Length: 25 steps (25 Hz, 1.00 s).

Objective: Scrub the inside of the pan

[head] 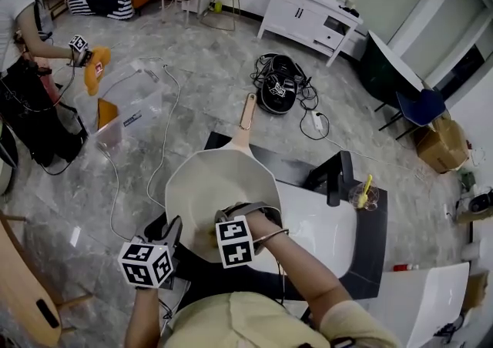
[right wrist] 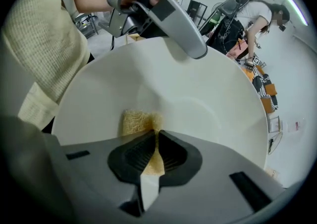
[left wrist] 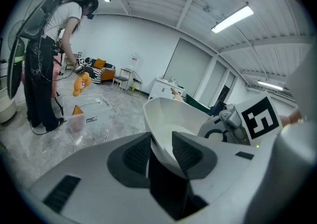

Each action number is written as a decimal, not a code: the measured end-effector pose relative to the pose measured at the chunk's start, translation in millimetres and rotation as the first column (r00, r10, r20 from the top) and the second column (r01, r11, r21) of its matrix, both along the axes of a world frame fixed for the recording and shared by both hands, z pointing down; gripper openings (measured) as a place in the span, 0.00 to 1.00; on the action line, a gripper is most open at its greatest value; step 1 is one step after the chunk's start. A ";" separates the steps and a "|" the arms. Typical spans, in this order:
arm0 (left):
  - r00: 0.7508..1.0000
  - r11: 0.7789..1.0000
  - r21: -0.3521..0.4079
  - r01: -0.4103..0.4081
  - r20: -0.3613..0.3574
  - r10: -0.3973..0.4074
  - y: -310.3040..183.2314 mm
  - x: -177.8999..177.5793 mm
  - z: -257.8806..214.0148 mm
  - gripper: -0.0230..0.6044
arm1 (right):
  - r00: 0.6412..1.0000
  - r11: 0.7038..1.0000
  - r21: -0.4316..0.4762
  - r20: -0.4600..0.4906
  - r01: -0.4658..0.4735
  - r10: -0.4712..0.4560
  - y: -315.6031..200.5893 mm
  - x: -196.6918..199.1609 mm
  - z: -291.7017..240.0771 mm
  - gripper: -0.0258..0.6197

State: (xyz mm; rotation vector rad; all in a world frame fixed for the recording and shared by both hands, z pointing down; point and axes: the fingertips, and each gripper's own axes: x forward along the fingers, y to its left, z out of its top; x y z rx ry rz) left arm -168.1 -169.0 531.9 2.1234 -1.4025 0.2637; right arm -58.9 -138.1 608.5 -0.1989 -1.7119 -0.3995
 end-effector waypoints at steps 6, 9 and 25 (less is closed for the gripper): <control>1.000 1.000 -0.001 0.002 0.008 -0.002 0.0 0.7 0.1 0.26 | 0.998 0.998 -0.047 -0.047 -0.049 0.047 -1.3 21.4 2.6 0.10; 1.000 1.000 0.000 0.001 0.008 -0.001 -0.4 0.4 -0.9 0.26 | 0.993 0.998 -0.019 -0.100 -0.066 0.064 -10.4 34.9 3.7 0.10; 1.000 1.000 -0.008 0.000 0.031 0.000 -1.2 1.6 -0.2 0.26 | 0.957 0.932 0.330 -0.185 -0.153 0.222 -94.1 61.8 3.4 0.10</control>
